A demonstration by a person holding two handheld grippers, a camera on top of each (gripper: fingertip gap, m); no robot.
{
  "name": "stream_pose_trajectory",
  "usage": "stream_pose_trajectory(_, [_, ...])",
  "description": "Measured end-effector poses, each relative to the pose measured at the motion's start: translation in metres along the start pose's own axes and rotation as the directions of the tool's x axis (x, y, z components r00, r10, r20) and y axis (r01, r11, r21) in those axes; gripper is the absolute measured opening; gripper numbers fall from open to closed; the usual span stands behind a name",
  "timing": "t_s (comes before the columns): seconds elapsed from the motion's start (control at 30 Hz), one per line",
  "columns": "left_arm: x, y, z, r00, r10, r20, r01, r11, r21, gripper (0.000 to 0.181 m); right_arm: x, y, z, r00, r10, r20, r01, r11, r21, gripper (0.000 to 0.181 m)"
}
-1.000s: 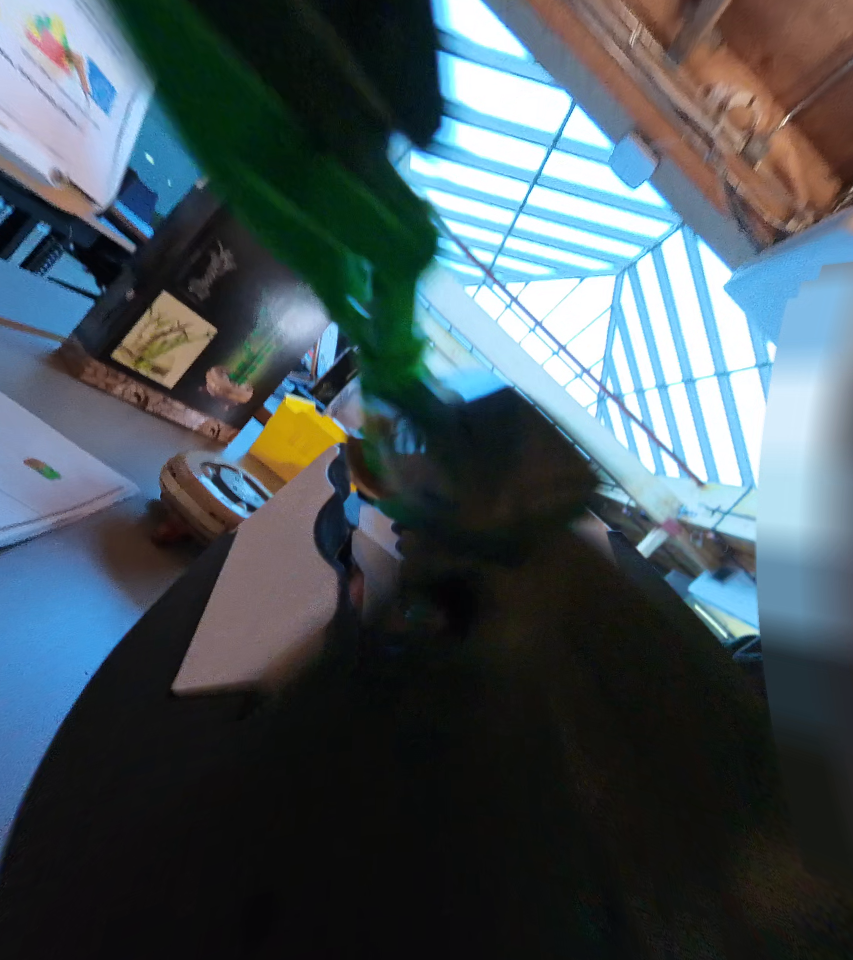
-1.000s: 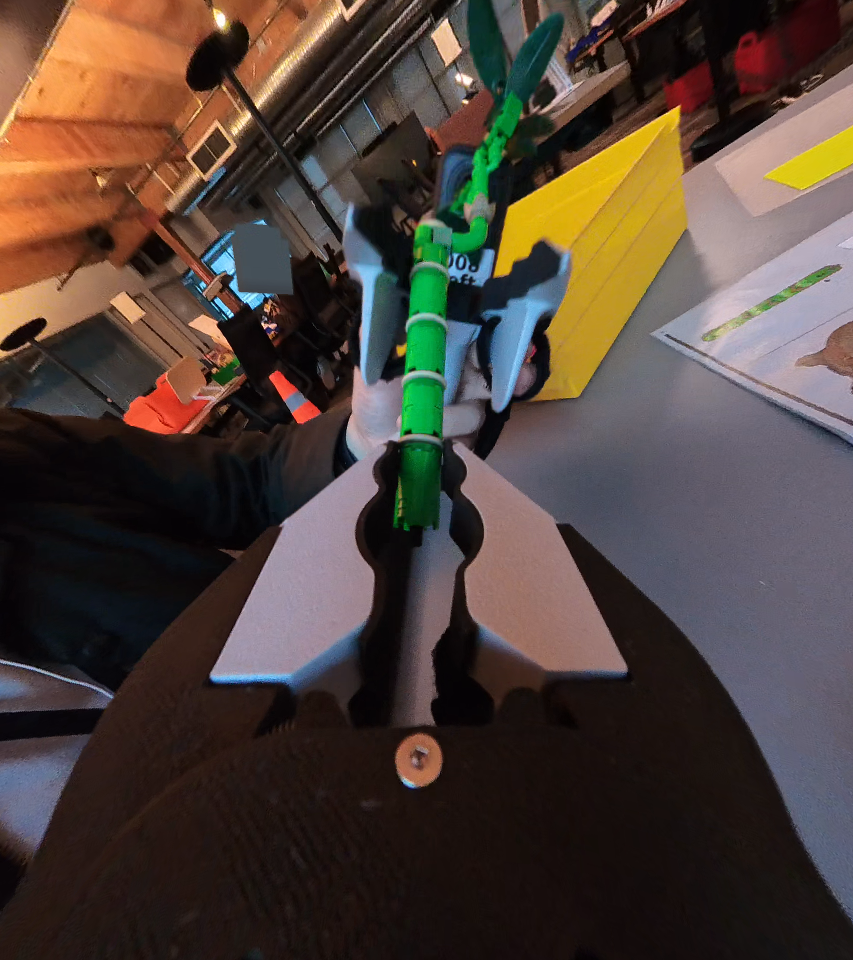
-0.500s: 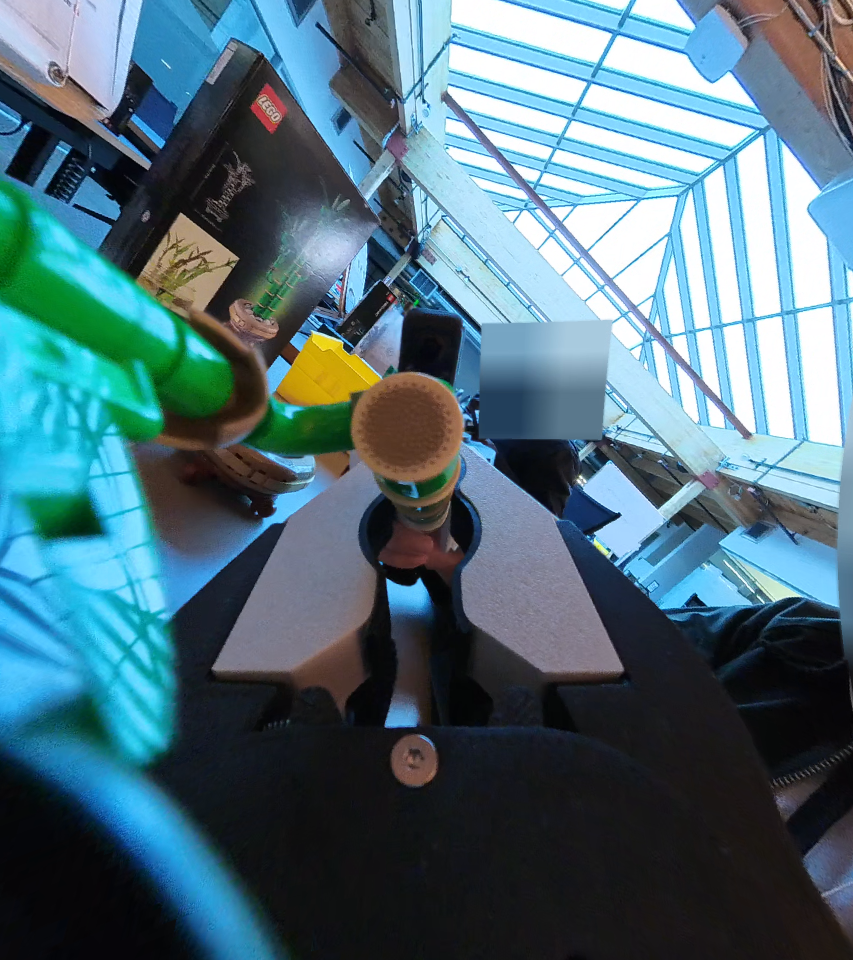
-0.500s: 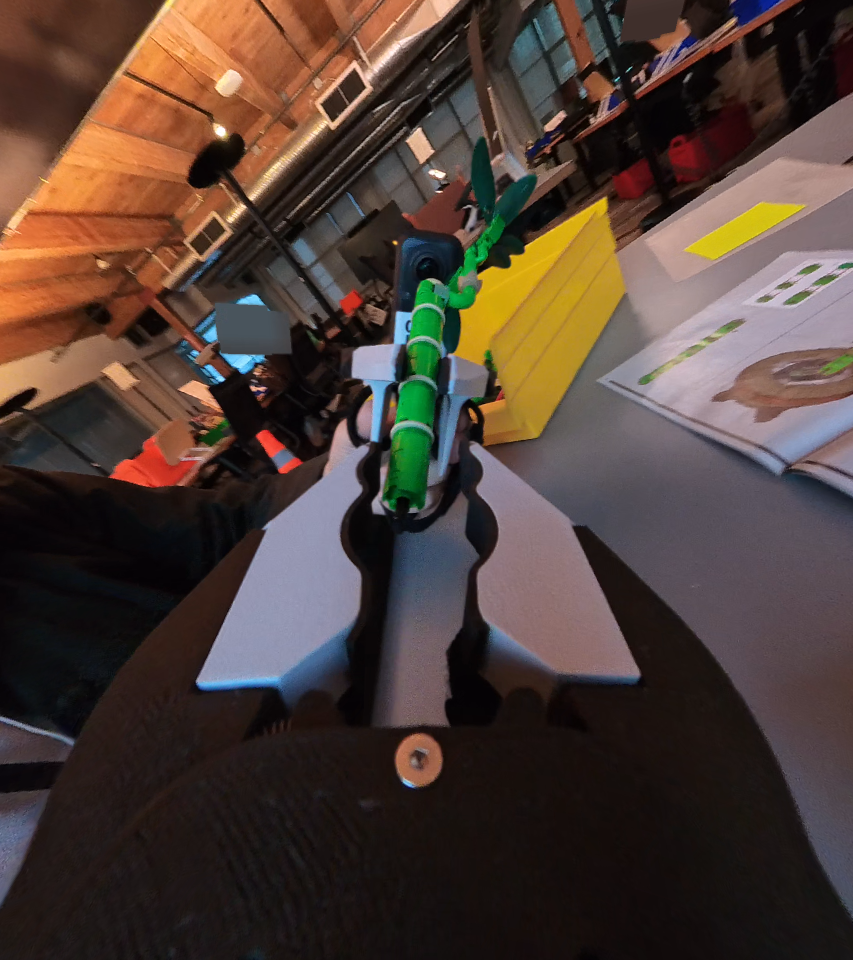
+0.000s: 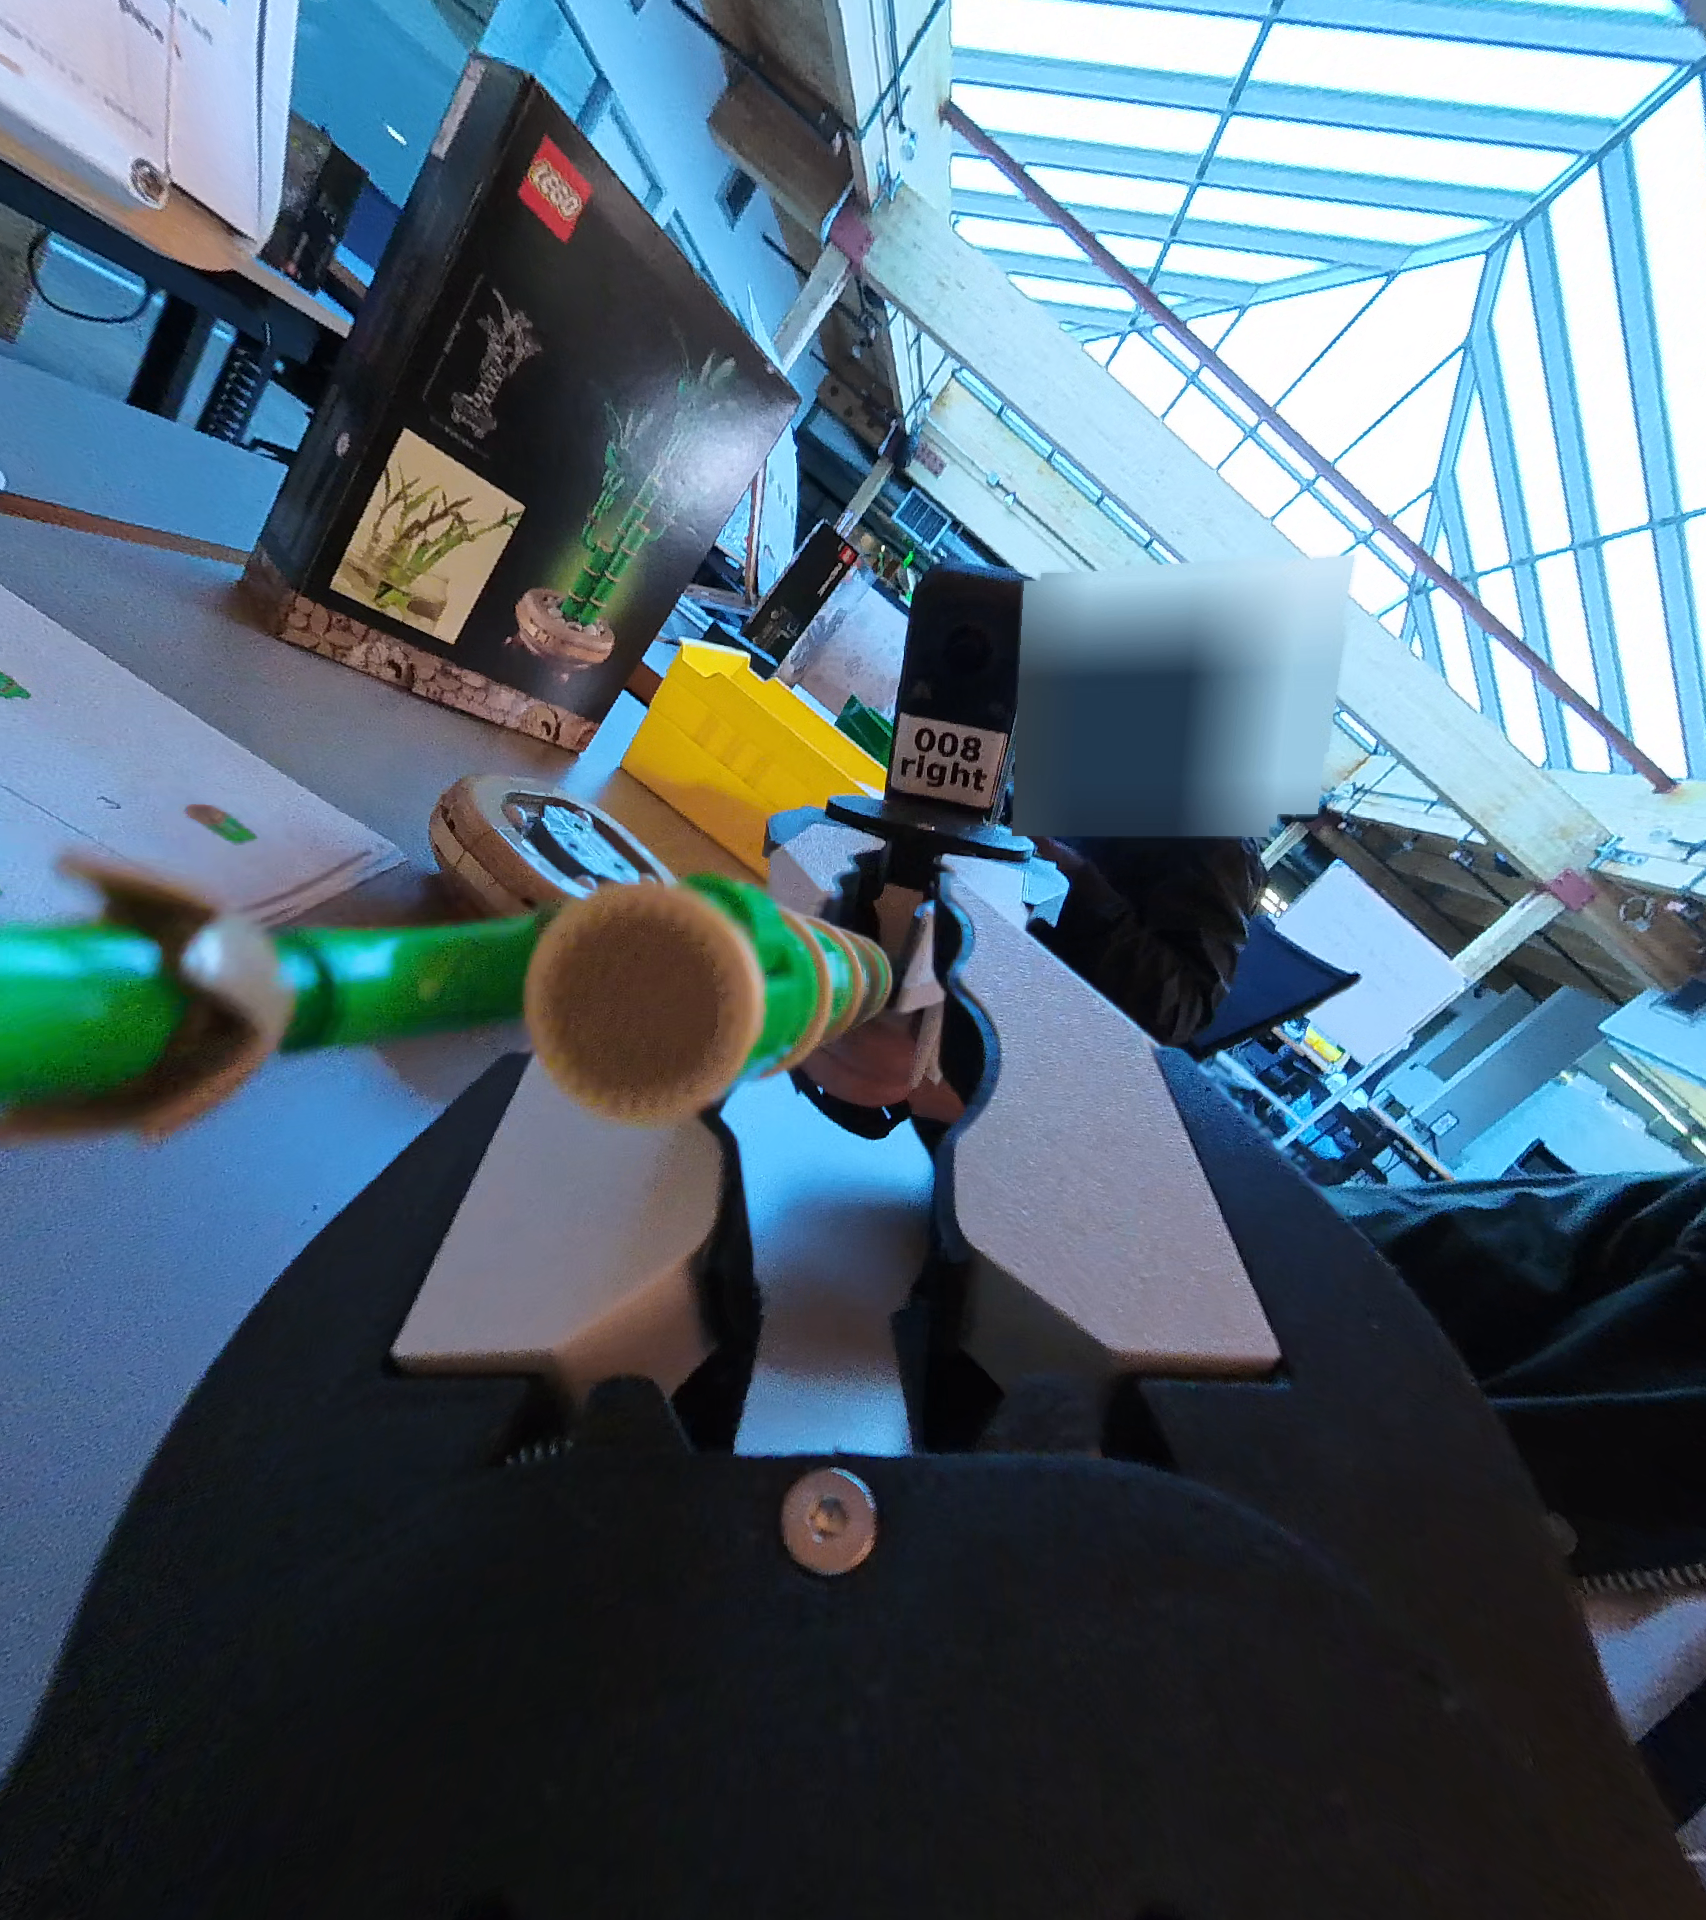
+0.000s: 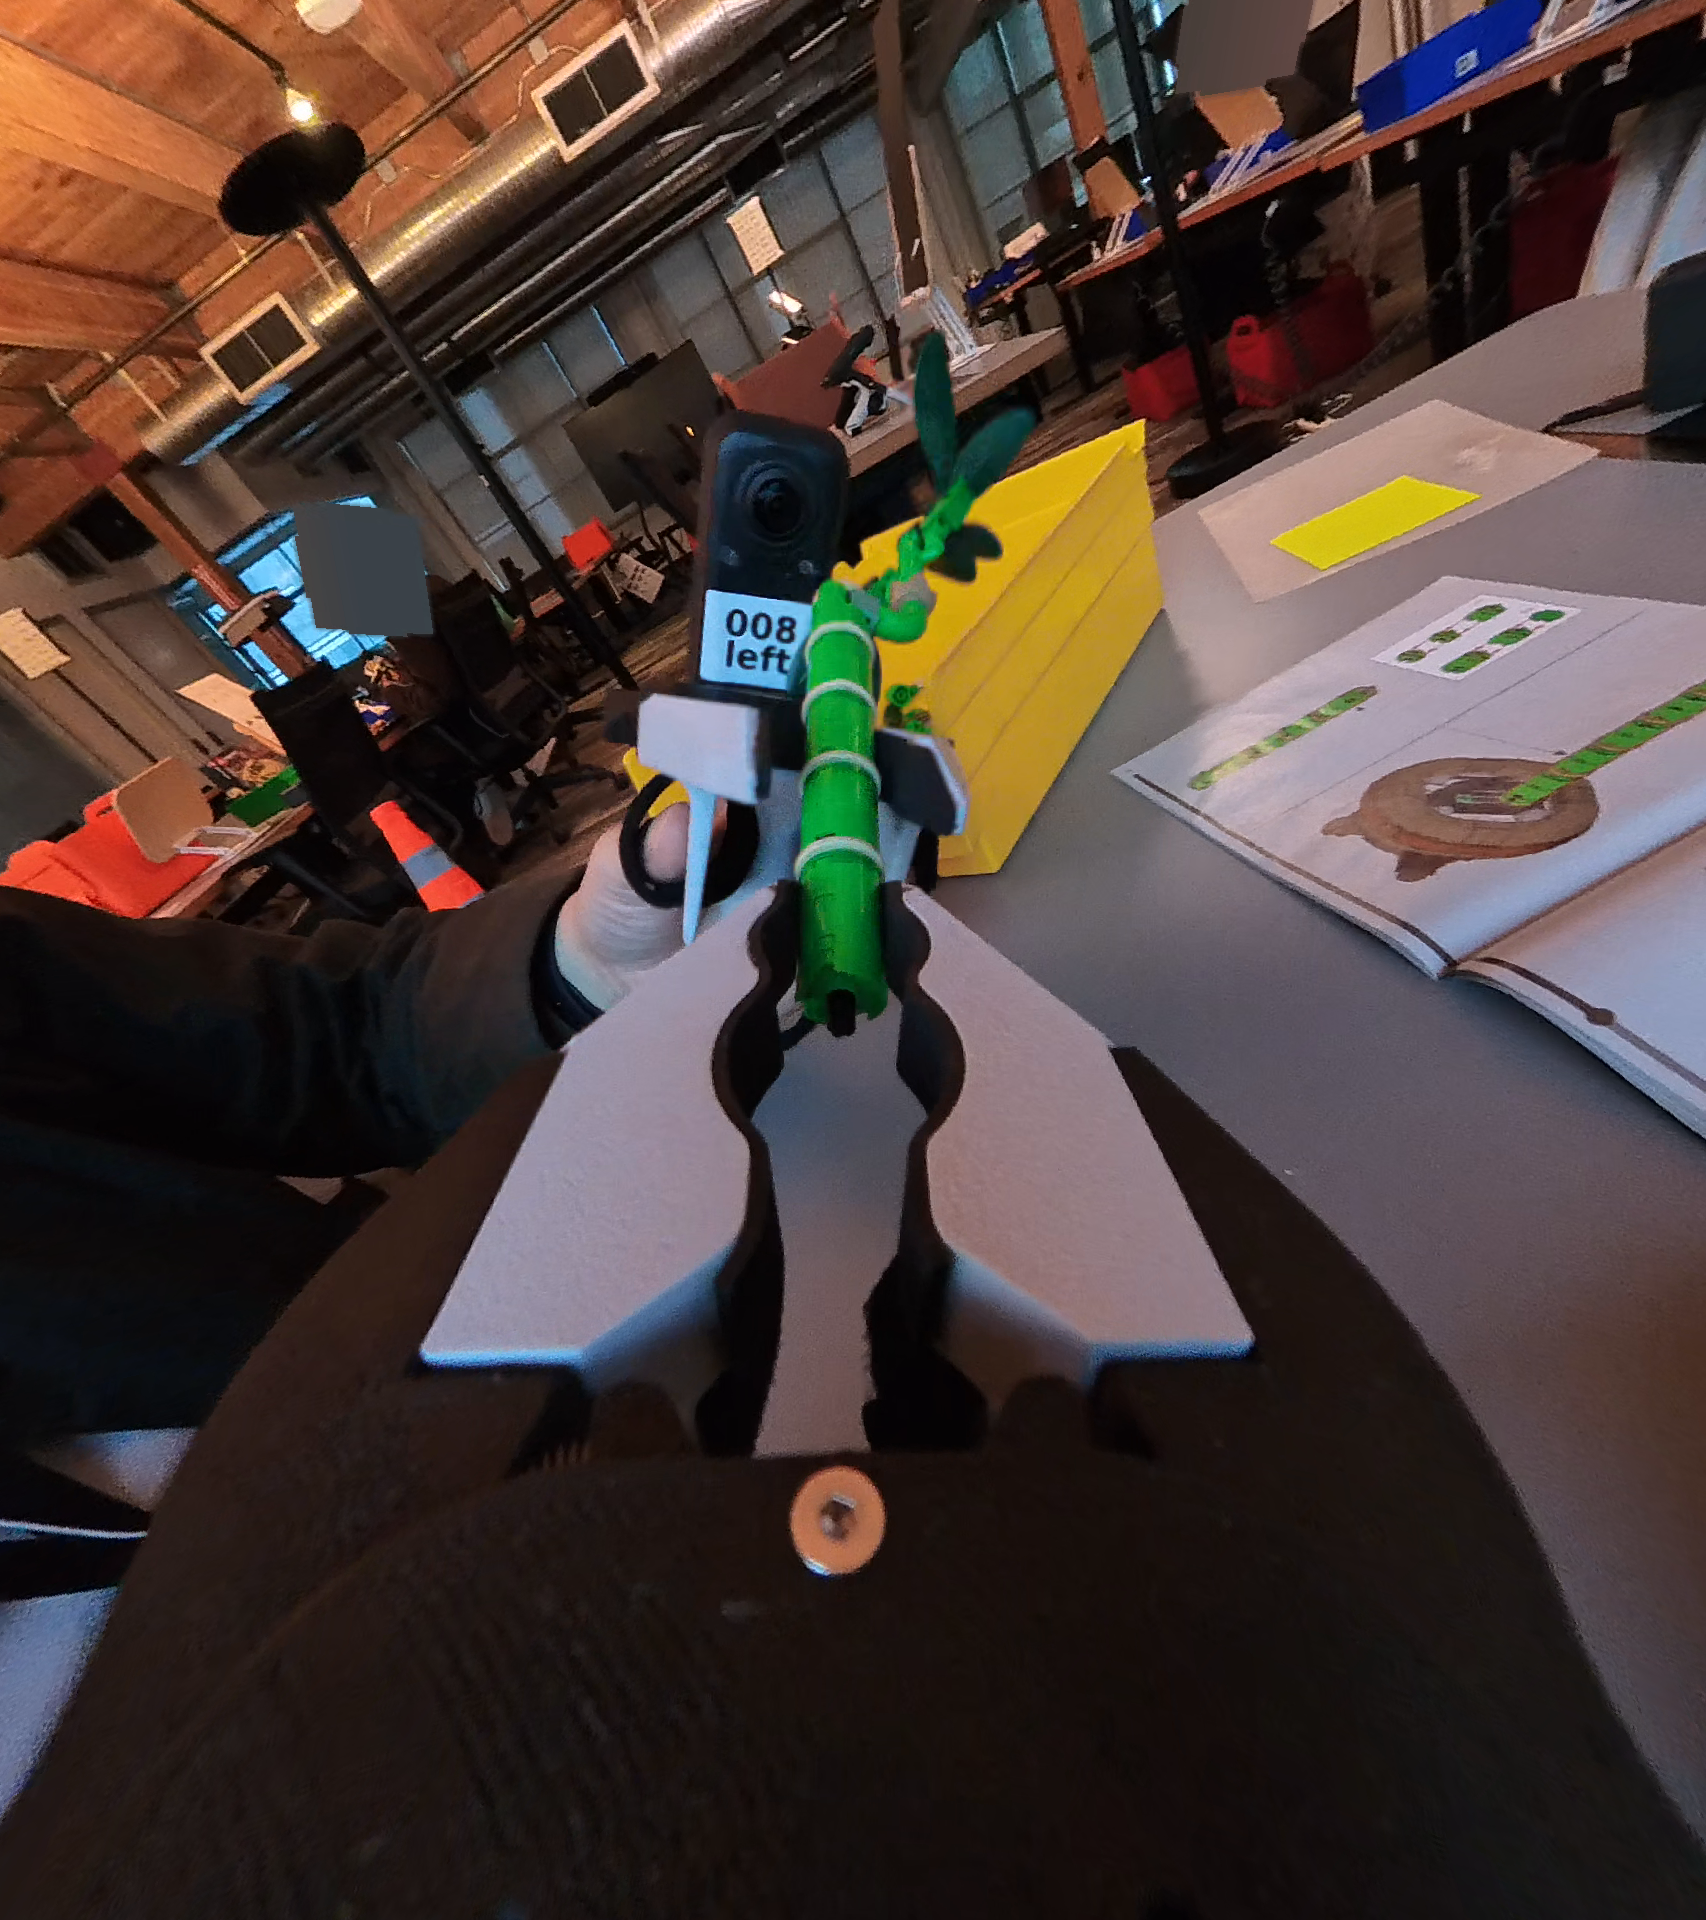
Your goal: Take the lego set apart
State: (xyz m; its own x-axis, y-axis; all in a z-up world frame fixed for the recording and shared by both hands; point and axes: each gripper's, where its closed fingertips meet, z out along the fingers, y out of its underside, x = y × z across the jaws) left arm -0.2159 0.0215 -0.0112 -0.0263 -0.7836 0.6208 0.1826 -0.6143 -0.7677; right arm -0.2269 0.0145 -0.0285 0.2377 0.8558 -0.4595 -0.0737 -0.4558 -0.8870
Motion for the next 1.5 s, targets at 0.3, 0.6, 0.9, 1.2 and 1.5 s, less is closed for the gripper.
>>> stream_pose_trajectory(0.3, [0.001,0.008,0.002,0.998,-0.056,-0.026,0.055,0.998,-0.036,0.020,0.000,-0.001,-0.001,0.998,-0.063,-0.023,0.063,0.998,-0.006,0.014])
stream_pose_trajectory(0.6, [0.002,0.010,0.001,0.999,-0.038,-0.023,0.036,0.998,-0.058,0.015,-0.004,0.000,-0.001,0.998,-0.061,-0.001,0.061,0.998,-0.016,0.014])
stream_pose_trajectory(0.9, [0.002,0.012,0.000,1.000,-0.025,-0.015,0.024,0.997,-0.071,0.015,-0.003,0.002,-0.003,0.999,-0.043,0.010,0.043,0.999,-0.023,0.014])
stream_pose_trajectory(1.2, [-0.002,0.015,0.000,1.000,0.001,0.020,0.001,0.996,-0.090,0.015,0.001,0.005,-0.001,0.999,-0.042,-0.021,0.041,0.998,-0.041,0.015])
stream_pose_trajectory(1.5, [0.012,0.017,0.004,0.999,0.035,-0.007,-0.035,0.992,-0.123,0.014,-0.012,0.005,-0.009,0.995,-0.101,0.018,0.102,0.988,-0.119,0.015])
